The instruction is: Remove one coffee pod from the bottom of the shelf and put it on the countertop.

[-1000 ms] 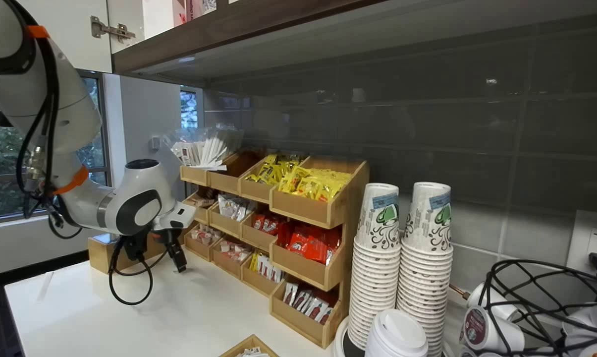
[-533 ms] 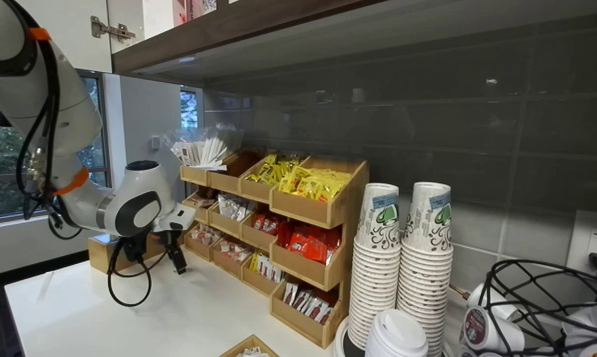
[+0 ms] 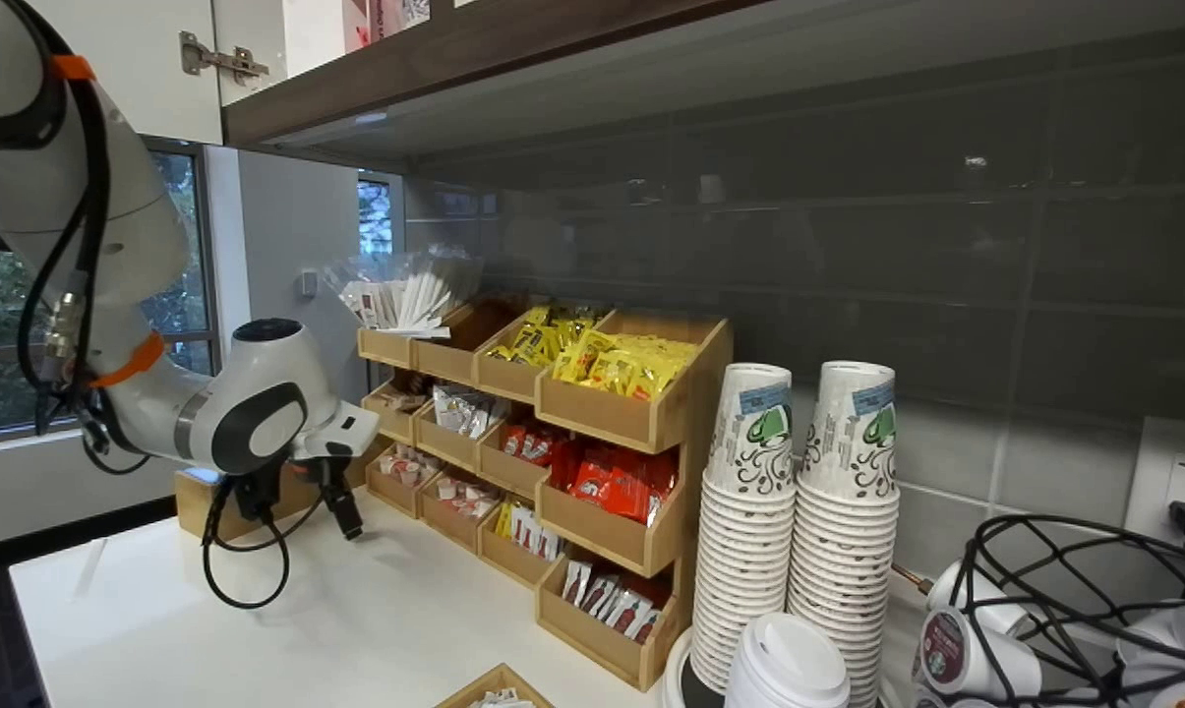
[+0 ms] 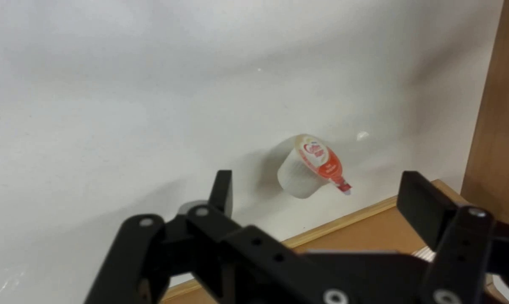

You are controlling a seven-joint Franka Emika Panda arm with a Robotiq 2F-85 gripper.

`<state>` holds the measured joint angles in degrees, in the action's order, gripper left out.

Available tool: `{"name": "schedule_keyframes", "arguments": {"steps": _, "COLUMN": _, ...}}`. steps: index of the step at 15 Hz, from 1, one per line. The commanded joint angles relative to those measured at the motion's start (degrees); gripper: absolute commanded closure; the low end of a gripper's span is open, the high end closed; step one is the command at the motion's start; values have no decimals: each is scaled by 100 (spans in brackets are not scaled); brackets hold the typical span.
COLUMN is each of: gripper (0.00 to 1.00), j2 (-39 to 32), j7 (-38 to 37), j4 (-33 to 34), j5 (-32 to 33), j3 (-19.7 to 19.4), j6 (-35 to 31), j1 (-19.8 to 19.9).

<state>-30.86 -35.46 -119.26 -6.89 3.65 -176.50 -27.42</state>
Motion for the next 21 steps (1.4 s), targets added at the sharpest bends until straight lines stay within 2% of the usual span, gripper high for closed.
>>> {"name": "schedule_keyframes", "arguments": {"steps": 1, "gripper": 0, "j2": 404, "j7": 83, "j4": -414, "j5": -183, "j3": -123, "j6": -59, "j1": -159}}
{"name": "schedule_keyframes", "arguments": {"steps": 12, "gripper": 0, "j2": 1426, "j7": -93, "j4": -1045, "j5": 159, "j3": -490, "j6": 226, "j1": -546}}
{"name": "schedule_keyframes", "arguments": {"steps": 13, "gripper": 0, "j2": 1528, "j7": -184, "j4": -1115, "j5": 252, "j3": -679, "j6": 286, "j1": -722}}
{"name": "schedule_keyframes", "arguments": {"steps": 18, "gripper": 0, "j2": 1826, "j7": -308, "j4": -1190, "j5": 631, "j3": -1070, "j6": 610, "j1": -1157}}
{"name": "schedule_keyframes", "arguments": {"steps": 19, "gripper": 0, "j2": 1594, "j7": -80, "j4": -1028, "j5": 403, "j3": -849, "j6": 377, "j1": -925}}
{"name": "schedule_keyframes", "arguments": {"steps": 21, "gripper": 0, "j2": 1672, "j7": -157, "j4": -1035, "j5": 503, "j3": -956, "j6": 470, "j1": -1048}}
